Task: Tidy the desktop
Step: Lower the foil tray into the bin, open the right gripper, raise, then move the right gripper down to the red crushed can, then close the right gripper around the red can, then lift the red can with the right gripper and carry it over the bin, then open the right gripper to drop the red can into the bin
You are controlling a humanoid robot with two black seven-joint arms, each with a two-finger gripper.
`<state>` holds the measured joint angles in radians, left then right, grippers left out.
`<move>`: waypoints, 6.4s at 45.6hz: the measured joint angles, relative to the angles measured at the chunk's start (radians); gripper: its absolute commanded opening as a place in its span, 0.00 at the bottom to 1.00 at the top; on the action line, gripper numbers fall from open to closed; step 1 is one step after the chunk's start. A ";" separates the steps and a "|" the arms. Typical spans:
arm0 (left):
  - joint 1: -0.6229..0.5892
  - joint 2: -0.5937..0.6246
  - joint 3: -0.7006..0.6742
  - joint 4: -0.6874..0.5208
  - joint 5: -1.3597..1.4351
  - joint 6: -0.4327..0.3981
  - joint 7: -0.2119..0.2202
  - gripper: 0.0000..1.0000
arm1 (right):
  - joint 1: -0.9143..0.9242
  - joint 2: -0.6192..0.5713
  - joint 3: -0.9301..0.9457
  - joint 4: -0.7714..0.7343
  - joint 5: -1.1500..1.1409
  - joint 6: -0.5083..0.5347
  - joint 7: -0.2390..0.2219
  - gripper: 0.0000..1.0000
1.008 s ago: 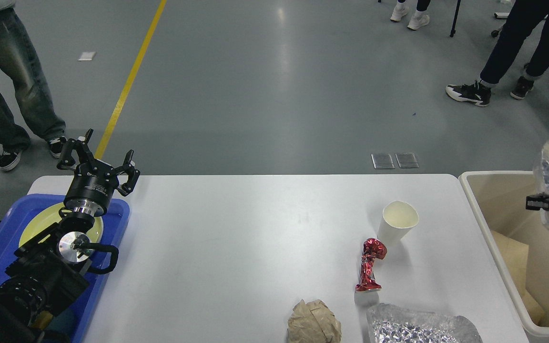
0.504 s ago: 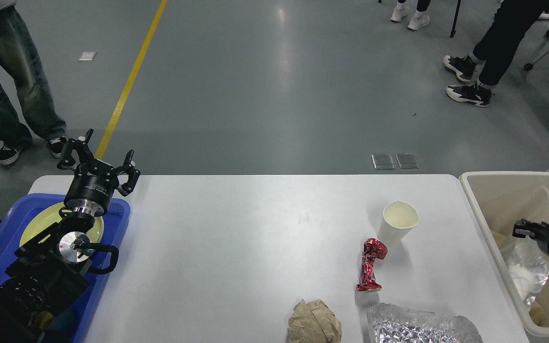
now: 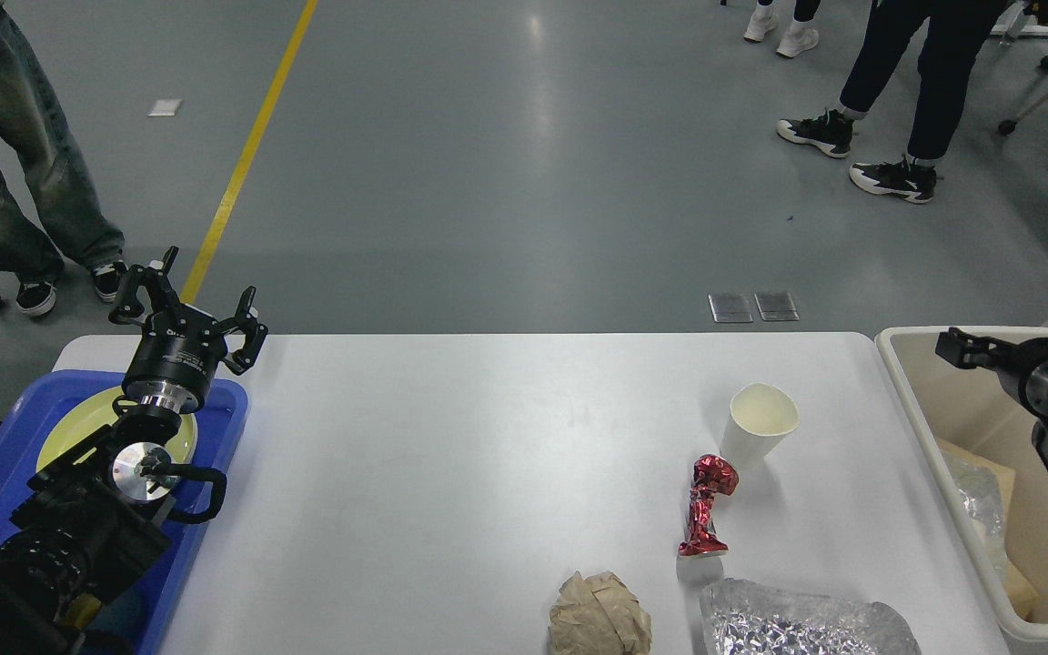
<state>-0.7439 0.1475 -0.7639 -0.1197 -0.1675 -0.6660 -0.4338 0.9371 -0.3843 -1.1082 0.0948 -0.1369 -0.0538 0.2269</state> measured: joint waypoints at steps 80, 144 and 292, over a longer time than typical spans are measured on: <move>0.000 0.000 0.000 0.000 0.000 -0.001 0.000 0.96 | 0.845 0.043 0.041 1.596 -0.135 0.024 -0.155 1.00; 0.000 0.000 0.000 0.000 0.000 -0.001 0.000 0.96 | 0.247 0.160 0.178 1.034 -0.169 -0.151 -0.152 0.00; 0.001 0.000 0.000 0.000 0.000 0.000 0.000 0.96 | 0.234 -0.093 0.252 0.385 -0.078 -0.026 -0.107 1.00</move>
<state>-0.7434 0.1472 -0.7639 -0.1196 -0.1672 -0.6657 -0.4339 1.1709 -0.4772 -0.8566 0.4801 -0.2152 -0.0801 0.1197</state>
